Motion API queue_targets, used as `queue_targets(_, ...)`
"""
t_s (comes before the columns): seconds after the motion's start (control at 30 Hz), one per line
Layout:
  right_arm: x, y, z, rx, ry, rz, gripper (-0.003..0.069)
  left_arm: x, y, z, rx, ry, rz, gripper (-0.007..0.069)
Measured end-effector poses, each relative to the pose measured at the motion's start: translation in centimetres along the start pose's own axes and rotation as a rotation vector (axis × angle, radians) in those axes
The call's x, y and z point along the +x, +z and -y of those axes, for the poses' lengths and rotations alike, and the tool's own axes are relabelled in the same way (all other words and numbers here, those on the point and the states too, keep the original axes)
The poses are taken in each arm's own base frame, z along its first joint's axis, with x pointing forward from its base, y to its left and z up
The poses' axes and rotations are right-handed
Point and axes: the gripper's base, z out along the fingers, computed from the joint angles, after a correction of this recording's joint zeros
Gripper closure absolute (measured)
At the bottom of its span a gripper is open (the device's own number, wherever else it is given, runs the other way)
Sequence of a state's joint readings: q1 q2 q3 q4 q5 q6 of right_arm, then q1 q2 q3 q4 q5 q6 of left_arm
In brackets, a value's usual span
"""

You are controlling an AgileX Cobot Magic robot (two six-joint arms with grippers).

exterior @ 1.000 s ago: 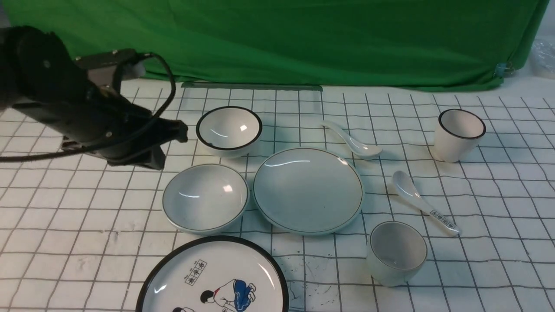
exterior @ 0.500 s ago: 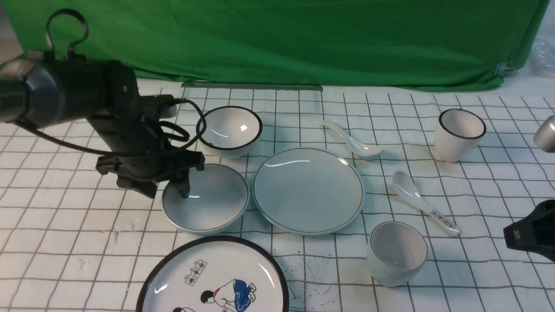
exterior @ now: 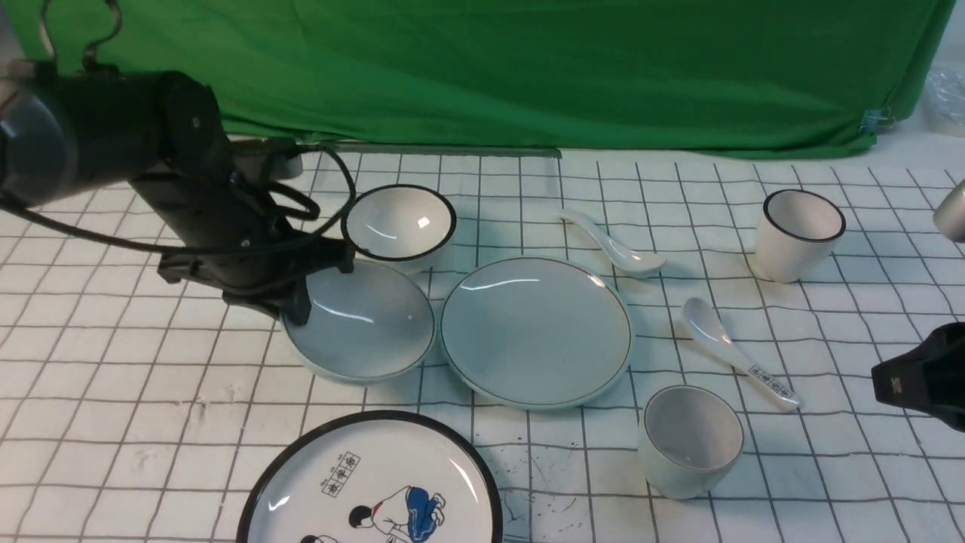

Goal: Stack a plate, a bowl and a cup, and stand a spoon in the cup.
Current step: Use the left arm to grab a blue rice bowl, then use the left arm to put the blue rice bowl into the blue large plate in the middle, then use the right arm to grab a blue teacup

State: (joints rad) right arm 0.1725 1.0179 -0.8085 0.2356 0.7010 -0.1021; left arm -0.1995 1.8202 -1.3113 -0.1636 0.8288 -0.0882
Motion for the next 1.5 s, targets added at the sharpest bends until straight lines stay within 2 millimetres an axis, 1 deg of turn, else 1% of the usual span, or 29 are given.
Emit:
queue_targets(0.03,0.0,0.0,0.0,0.0,-0.01,0.003,0.051,-0.1,-1.4,0.8,0.062,0.005,0.041,0.0589)
queue_targets(0.1,-0.1,0.0,0.0,0.001,-0.018,0.013,0.0508,-0.1,-2.9,2.6,0.16,0.015,0.104,0.0589)
queue_targets(0.13,-0.2,0.1,0.0,0.002,-0.019,0.021,0.0508,-0.1,-3.3,3.7,0.201,0.024,0.136,0.0589)
queue_targets(0.2,-0.4,0.3,0.1,0.004,-0.018,0.028,0.0505,-0.2,-3.4,5.7,0.254,0.044,0.177,0.0589)
queue_targets(0.23,-0.5,0.5,0.1,0.005,-0.017,0.027,0.0504,-0.3,-2.8,7.2,0.277,0.06,0.183,0.0589)
queue_targets(0.3,-0.7,0.9,0.2,0.009,-0.015,0.033,0.0503,-0.2,-0.6,9.2,0.289,0.093,0.163,0.0589)
queue_targets(0.37,-1.1,1.6,0.3,0.013,-0.012,0.03,0.0501,-0.2,1.8,10.5,0.282,0.115,0.14,0.0589)
queue_targets(0.5,-1.8,2.5,0.4,0.011,-0.009,-0.02,0.0487,-0.1,4.8,11.2,0.269,0.113,0.086,0.0589)
queue_targets(0.57,-2.4,3.0,0.4,0.007,-0.009,-0.056,0.0464,-0.2,5.9,11.1,0.26,0.103,0.073,0.0589)
queue_targets(0.67,-3.2,3.8,0.1,-0.004,-0.027,-0.101,0.0398,-0.4,6.6,11.1,0.256,0.087,0.079,0.0589)
queue_targets(0.7,-3.3,4.2,0.0,-0.008,-0.04,-0.114,0.037,-0.4,6.7,11.1,0.254,0.083,0.084,0.0589)
queue_targets(0.73,-3.6,4.8,-0.6,-0.022,-0.071,-0.133,0.0326,-0.4,6.9,11.1,0.251,0.081,0.083,0.0589)
queue_targets(0.83,-3.5,5.5,-1.3,-0.04,-0.101,-0.159,0.0287,-0.4,7.2,11.0,0.249,0.078,0.084,0.0589)
queue_targets(0.87,-3.4,6.3,-2.0,-0.054,-0.131,-0.19,0.0257,-0.5,7.3,11.0,0.248,0.073,0.09,0.0587)
queue_targets(0.93,-3.2,6.9,-2.3,-0.062,-0.144,-0.213,0.0239,-0.6,7.3,11.0,0.248,0.072,0.099,0.0583)
queue_targets(1.0,-2.9,8.4,-3.1,-0.076,-0.172,-0.261,0.0214,-0.7,7.3,11.0,0.246,0.073,0.119,0.0561)
queue_targets(1.03,-2.9,8.5,-3.1,-0.077,-0.173,-0.265,0.0213,-0.7,7.3,11.0,0.246,0.072,0.118,0.0559)
queue_targets(1.1,-2.7,9.7,-3.3,-0.077,-0.179,-0.29,0.0204,-0.9,7.3,11.0,0.247,0.064,0.13,0.0516)
queue_targets(1.17,-2.6,11.0,-3.2,-0.069,-0.175,-0.314,0.02,-0.9,7.2,11.0,0.247,0.065,0.136,0.0447)
queue_targets(1.3,-2.4,12.5,-3.0,-0.061,-0.172,-0.345,0.02,-1.0,7.2,11.0,0.248,0.067,0.139,0.0335)
queue_targets(1.33,-2.3,13.0,-2.9,-0.058,-0.169,-0.352,0.02,-1.0,7.1,11.1,0.248,0.068,0.136,0.029)
queue_targets(1.37,-2.3,13.0,-2.9,-0.058,-0.169,-0.351,0.02,-1.0,7.1,11.1,0.249,0.067,0.136,0.0285)
queue_targets(1.4,-2.3,13.4,-2.9,-0.056,-0.168,-0.354,0.0208,-0.9,7.1,11.1,0.252,0.066,0.122,0.026)
queue_targets(1.43,-2.3,13.5,-2.9,-0.055,-0.167,-0.352,0.0211,-0.9,7.1,11.1,0.253,0.065,0.12,0.0253)
queue_targets(1.47,-2.2,13.9,-2.8,-0.054,-0.174,-0.355,0.0265,-0.7,6.7,11.2,0.256,0.073,0.09,0.0234)
queue_targets(1.5,-2.3,14.0,-2.8,-0.054,-0.181,-0.351,0.0297,-0.7,6.3,11.3,0.255,0.083,0.081,0.0231)
